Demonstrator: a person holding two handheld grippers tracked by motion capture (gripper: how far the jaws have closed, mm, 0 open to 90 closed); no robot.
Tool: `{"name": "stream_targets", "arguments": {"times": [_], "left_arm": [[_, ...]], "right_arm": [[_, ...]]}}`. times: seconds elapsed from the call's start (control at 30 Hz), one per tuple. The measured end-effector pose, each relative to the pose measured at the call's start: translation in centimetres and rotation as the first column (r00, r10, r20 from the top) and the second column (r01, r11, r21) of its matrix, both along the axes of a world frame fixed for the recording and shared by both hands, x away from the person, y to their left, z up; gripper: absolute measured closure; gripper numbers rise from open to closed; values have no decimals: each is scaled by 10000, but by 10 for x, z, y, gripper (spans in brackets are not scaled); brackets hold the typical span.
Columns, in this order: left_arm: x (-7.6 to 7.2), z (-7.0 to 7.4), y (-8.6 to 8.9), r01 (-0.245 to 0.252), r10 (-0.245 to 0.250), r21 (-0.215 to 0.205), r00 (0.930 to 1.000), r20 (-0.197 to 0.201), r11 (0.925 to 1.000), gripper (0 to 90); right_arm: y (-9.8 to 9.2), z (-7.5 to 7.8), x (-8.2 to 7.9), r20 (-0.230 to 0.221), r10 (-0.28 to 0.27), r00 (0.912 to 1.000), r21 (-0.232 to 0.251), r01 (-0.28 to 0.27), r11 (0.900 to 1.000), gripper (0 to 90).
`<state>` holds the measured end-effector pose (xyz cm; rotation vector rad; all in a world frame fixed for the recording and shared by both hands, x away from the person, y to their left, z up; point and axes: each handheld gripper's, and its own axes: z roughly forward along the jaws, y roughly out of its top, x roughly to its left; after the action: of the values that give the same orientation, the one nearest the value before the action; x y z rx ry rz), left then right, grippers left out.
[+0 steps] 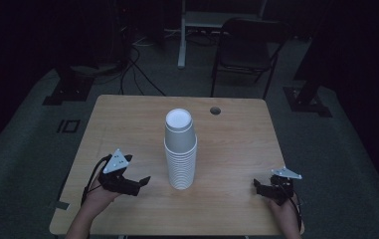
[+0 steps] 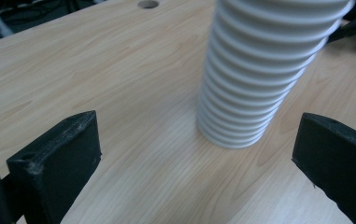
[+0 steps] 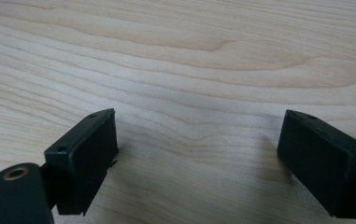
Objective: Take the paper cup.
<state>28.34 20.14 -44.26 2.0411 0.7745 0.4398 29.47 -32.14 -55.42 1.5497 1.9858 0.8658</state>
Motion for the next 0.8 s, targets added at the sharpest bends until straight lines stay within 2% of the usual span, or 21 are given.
{"name": "stream_targets", "arguments": {"times": [0.13, 0.2, 0.37, 0.47, 0.8], "left_arm": [[2, 7, -9, 309, -309, -233, 9995, 34, 9992, 15], [2, 10, -13, 451, -448, -193, 9989, 163, 9988, 15], [6, 19, -22, 849, -836, -590, 9962, 238, 9946, 15], [7, 24, -29, 1010, -993, -497, 9944, 352, 9936, 15], [14, 46, -45, 1647, -1578, -1014, 9848, 730, 9811, 15]], "right_arm": [[0, 0, 0, -1, -1, 10000, 2, 1, 10000, 114], [0, 0, 0, 1, 0, 10000, -1, 0, 10000, 114], [0, 0, 0, 0, -1, 10000, 1, 1, 10000, 114], [0, 0, 0, 1, -2, 10000, 2, 2, 10000, 114], [0, 0, 0, 0, -1, 10000, -2, 1, 10000, 114]]}}
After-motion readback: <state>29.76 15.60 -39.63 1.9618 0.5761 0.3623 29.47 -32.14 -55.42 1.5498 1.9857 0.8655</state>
